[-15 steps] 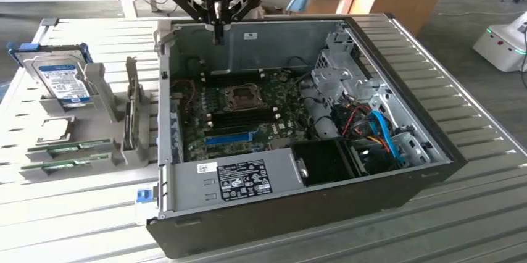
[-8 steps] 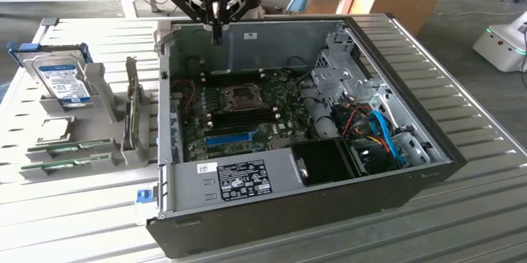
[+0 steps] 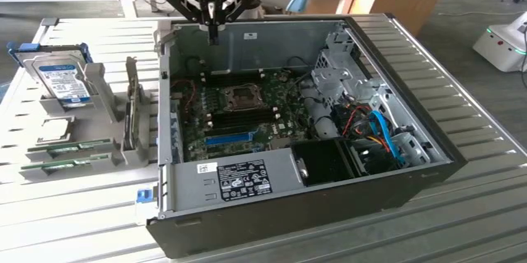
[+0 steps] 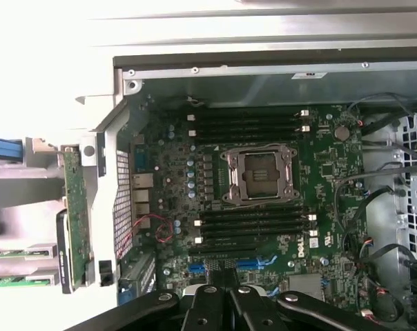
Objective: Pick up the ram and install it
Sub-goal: 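Reach for the ram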
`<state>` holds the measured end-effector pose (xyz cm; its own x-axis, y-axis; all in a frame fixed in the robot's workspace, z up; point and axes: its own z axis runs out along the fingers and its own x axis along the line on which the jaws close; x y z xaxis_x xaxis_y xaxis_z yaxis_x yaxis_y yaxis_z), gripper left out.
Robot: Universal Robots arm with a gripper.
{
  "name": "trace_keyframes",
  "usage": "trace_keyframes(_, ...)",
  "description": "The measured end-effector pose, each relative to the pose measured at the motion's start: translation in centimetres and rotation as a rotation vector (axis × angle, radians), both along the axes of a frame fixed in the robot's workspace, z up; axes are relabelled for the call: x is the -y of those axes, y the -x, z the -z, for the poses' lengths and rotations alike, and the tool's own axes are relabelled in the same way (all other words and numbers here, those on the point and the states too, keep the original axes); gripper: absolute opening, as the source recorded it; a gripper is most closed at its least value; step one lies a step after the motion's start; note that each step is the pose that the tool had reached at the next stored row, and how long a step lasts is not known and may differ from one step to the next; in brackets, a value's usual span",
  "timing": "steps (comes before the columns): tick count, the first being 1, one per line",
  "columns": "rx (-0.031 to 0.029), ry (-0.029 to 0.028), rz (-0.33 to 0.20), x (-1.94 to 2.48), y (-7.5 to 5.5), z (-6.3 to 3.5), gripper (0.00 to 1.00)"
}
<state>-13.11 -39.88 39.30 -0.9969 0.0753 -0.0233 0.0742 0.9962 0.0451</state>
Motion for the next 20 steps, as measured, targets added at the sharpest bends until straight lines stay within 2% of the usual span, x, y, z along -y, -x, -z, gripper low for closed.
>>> trace_keyframes(20, -0.0001, 0.0001, 0.0, 0.0, 2.3, 0.08, 0.11)
